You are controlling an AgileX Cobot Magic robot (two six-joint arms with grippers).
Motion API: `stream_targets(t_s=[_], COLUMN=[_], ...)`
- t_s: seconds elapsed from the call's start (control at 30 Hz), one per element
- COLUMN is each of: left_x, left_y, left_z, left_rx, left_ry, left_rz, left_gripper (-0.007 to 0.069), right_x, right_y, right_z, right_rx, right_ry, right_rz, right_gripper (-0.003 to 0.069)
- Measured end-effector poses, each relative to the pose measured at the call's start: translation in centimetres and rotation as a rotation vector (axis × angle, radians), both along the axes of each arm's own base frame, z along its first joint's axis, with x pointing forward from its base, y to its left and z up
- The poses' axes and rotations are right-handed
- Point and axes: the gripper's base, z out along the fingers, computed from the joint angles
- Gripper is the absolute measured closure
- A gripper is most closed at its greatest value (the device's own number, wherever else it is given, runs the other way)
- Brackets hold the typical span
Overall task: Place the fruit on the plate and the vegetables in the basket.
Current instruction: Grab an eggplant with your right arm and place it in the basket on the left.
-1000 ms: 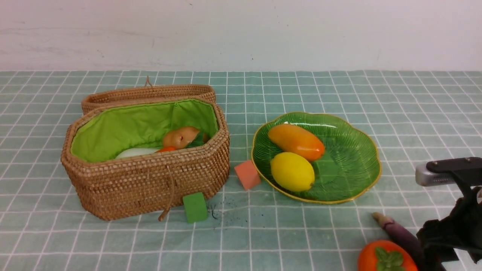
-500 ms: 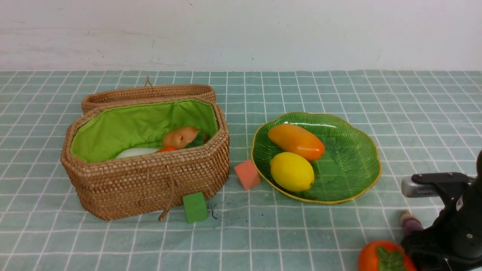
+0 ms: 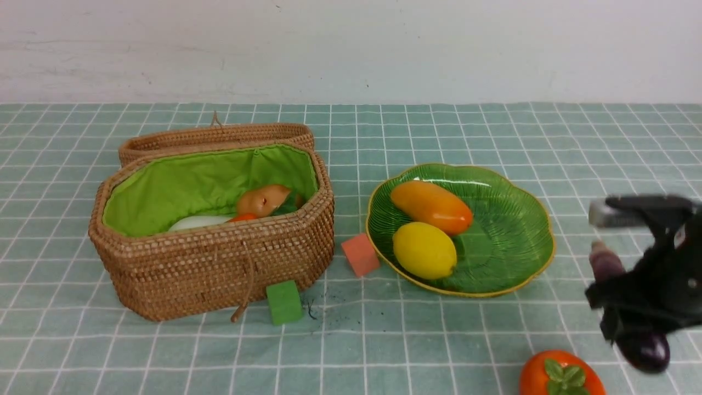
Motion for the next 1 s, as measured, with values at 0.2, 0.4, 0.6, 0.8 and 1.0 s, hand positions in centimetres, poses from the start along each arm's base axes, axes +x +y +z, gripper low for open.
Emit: stream_targets(t_s=[0.2, 0.4, 0.6, 0.8, 1.0], left_x=[0.0, 0.0, 0.0, 0.0, 0.0], left_y=[0.0, 0.0, 0.0, 0.0, 0.0], left_z=[0.0, 0.0, 0.0, 0.0, 0.0], left_rx=[0.000, 0.000, 0.000, 0.000, 0.000], left_ry=[0.000, 0.000, 0.000, 0.000, 0.000], left_rz=[0.000, 0.000, 0.000, 0.000, 0.000], left_gripper=[0.0480, 0.0480, 0.0480, 0.0480, 0.0480], right_x=[2.0, 4.9, 7.8, 8.5, 8.6], right_y=[7.1, 17.2, 25.2, 30.4, 30.4], right_z=[9.2, 11.4, 7.8, 4.5, 4.9], right_rx=[0.133, 0.285, 0.361, 0.325, 0.330], right_ry=[-0.381, -0.658, -0.826, -0.919, -0.927], right_rz=[0.354, 0.664, 0.730, 0.817, 0.812], right_gripper=[0.0266, 0.0266, 0.0266, 0.0260, 0.0038])
